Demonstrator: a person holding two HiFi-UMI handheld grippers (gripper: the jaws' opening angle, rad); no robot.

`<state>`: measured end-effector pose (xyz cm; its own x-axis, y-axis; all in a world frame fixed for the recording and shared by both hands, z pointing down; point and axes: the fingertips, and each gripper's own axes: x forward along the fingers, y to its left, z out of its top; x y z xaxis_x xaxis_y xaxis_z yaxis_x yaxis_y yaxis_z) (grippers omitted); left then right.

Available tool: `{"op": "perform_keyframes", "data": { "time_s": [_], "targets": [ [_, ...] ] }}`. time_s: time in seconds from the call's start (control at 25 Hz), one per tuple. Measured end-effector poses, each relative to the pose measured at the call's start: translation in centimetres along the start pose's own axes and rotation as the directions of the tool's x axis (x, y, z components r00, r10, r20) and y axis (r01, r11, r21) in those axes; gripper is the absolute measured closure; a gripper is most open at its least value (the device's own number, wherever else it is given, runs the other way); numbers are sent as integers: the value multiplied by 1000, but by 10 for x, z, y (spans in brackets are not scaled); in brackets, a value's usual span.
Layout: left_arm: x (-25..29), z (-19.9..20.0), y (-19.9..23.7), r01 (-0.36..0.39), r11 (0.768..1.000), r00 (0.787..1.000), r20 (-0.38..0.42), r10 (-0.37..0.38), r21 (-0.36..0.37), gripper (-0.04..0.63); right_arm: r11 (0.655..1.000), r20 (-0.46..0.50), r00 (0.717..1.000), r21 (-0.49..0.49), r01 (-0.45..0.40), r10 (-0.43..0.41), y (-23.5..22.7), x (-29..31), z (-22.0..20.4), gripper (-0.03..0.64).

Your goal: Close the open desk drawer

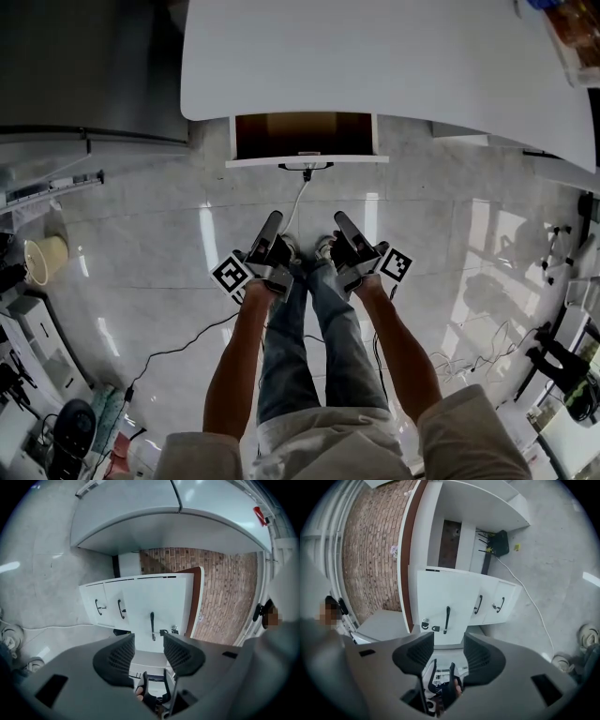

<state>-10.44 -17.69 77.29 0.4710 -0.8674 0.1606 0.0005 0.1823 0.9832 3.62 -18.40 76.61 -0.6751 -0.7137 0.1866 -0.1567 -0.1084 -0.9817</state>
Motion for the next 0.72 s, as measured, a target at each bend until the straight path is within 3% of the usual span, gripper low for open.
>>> {"op": "perform_keyframes", "data": {
  "time_s": [0.16,0.36,0.72],
  "targets": [
    [30,8,9,-14,999,1000,-26,14,31,394,999,-21,1000,-27,19,-20,-12,20,15,419],
    [66,28,9,-49,989,997,-56,57,137,394,998,-78,997,-67,17,-22,-9,57,28,419],
    [90,40,-3,-50,985,995,-76,63,163,394,994,-82,997,-112,-12,3,2,92,53,428]
  ]
}}
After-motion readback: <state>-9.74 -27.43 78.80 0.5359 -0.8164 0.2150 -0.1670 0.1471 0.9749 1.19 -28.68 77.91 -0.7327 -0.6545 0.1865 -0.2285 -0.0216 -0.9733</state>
